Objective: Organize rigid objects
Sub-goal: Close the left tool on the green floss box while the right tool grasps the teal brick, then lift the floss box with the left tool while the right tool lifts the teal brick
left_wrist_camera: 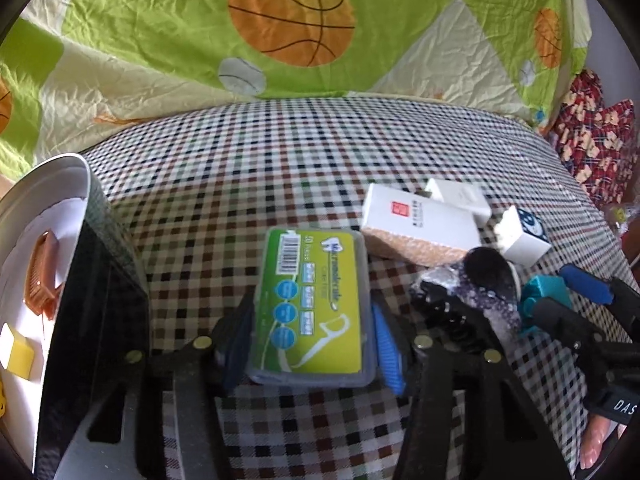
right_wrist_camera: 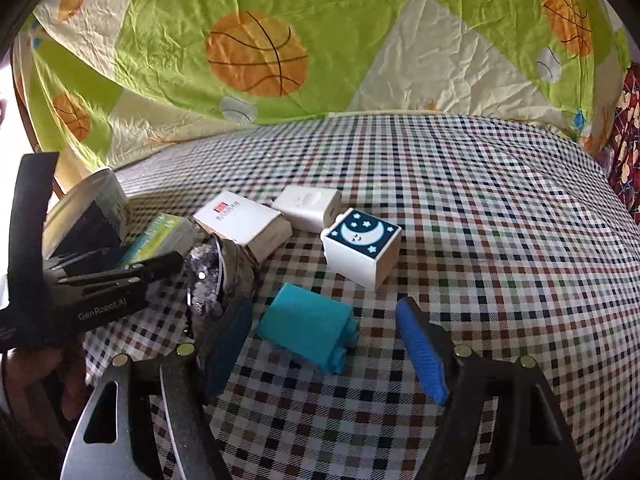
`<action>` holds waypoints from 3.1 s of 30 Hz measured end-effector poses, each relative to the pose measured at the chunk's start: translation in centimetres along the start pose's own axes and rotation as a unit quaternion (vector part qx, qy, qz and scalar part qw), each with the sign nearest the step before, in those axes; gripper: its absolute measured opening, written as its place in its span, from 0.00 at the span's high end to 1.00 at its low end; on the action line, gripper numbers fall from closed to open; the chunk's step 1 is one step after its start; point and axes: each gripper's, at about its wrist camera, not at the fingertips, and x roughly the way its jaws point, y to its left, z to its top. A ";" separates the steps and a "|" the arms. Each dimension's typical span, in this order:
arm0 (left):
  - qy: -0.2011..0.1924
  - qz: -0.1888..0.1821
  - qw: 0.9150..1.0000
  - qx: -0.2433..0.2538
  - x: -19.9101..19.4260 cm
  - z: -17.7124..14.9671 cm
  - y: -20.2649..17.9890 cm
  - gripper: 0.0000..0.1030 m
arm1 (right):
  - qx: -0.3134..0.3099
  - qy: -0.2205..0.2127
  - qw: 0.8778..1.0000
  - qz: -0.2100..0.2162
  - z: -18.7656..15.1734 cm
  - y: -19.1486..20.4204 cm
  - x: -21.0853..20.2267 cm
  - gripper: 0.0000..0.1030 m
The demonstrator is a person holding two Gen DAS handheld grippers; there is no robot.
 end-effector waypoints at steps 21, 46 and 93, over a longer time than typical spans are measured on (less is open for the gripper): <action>-0.123 0.069 0.990 -0.001 -5.3 -1.7 -0.4 0.48 | -0.017 -0.012 1.000 -0.012 0.3 0.9 -1.1 0.47; -0.222 0.110 0.969 -0.027 -9.7 -4.3 -0.1 0.48 | -0.017 -0.108 0.994 -0.027 -0.2 1.2 -4.6 0.47; -0.259 0.096 0.960 -0.047 -11.4 -5.4 0.7 0.48 | -0.040 -0.211 0.974 -0.072 -1.4 4.2 -7.5 0.47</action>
